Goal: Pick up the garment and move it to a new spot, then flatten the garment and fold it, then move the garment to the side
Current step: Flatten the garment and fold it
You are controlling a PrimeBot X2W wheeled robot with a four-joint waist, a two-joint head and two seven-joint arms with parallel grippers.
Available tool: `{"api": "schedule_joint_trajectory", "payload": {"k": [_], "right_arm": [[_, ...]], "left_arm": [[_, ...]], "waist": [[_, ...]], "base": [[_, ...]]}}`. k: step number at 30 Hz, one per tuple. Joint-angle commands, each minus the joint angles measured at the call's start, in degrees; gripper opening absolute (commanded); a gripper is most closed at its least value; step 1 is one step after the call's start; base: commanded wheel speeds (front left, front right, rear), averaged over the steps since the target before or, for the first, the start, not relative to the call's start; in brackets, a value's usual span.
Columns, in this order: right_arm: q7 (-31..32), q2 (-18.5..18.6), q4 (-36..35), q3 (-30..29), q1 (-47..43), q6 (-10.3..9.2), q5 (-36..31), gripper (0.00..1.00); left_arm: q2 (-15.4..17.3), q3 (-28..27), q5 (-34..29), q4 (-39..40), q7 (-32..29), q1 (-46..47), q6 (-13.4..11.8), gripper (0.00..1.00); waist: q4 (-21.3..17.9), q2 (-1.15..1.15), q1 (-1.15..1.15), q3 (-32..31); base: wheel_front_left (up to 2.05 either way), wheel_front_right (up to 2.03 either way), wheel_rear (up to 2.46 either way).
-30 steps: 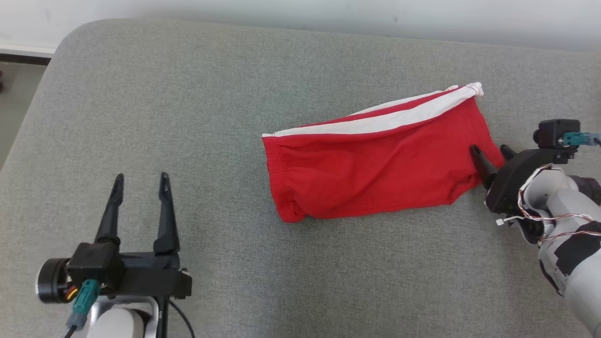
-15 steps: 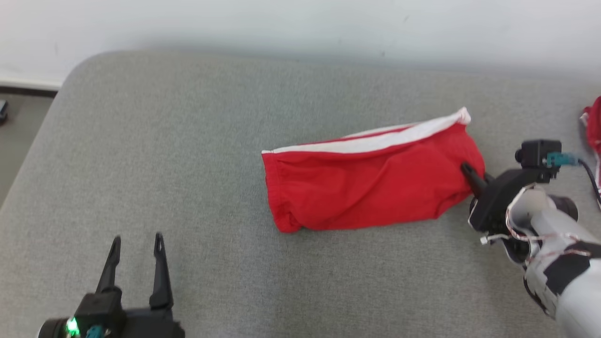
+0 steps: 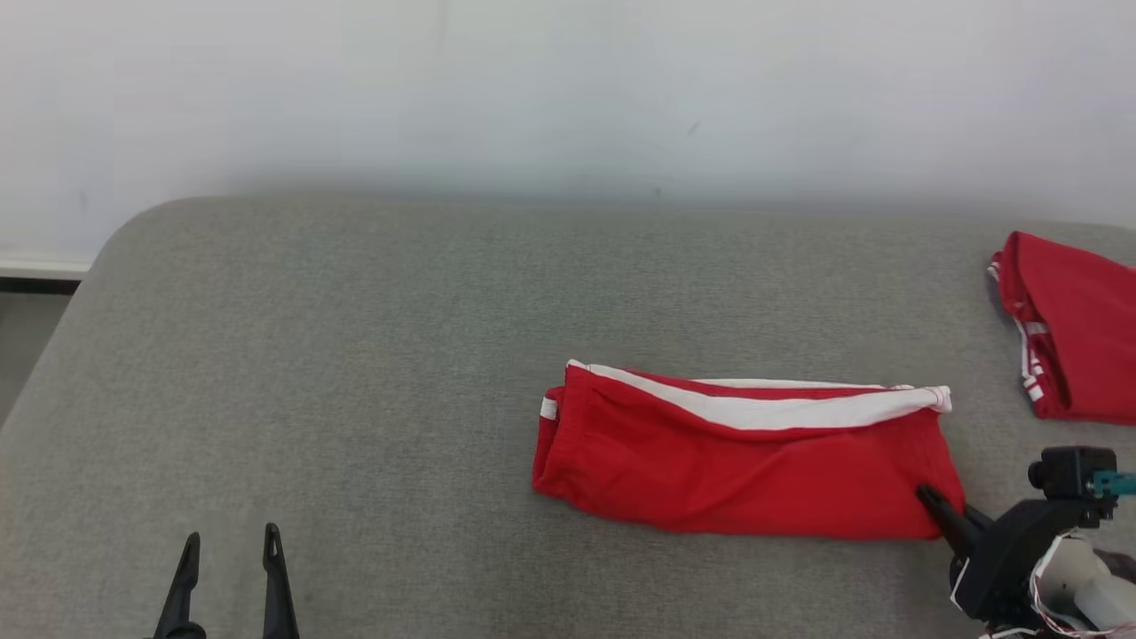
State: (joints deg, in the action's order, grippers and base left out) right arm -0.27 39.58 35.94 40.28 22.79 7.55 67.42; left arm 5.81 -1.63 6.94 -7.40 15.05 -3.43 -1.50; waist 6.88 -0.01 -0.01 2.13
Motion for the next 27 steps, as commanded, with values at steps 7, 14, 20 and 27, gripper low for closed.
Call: {"api": "schedule_joint_trajectory", "payload": {"k": [7,14,20,27], "right_arm": [[-0.03,-0.39,0.20,-3.06,-0.62,-0.17,-1.31,1.00],[2.28,-4.32,10.20,-4.19,4.16,-0.17,-5.61,1.00],[3.57,-7.61,18.99,-3.73,6.52,-0.17,-7.94,1.00],[5.20,-11.13,19.72,-2.74,7.04,-0.03,-6.43,0.29]], "left_arm": [[-0.18,0.09,-0.84,0.59,0.15,-0.08,0.82,1.00],[-0.44,0.94,-1.06,-0.13,0.15,1.82,1.75,1.00],[-0.82,1.74,-1.47,-1.18,0.15,3.57,2.49,1.00],[-0.99,1.18,-1.40,-1.44,0.15,3.12,2.79,1.00]], "waist": [[-1.70,0.01,0.01,-0.52],[-0.20,0.01,0.01,0.50],[1.84,0.01,0.01,1.08],[1.95,0.01,0.01,0.77]], "base": [[0.00,0.00,0.00],[0.00,0.00,0.00],[0.00,0.00,0.00],[0.00,0.00,0.00]]}}
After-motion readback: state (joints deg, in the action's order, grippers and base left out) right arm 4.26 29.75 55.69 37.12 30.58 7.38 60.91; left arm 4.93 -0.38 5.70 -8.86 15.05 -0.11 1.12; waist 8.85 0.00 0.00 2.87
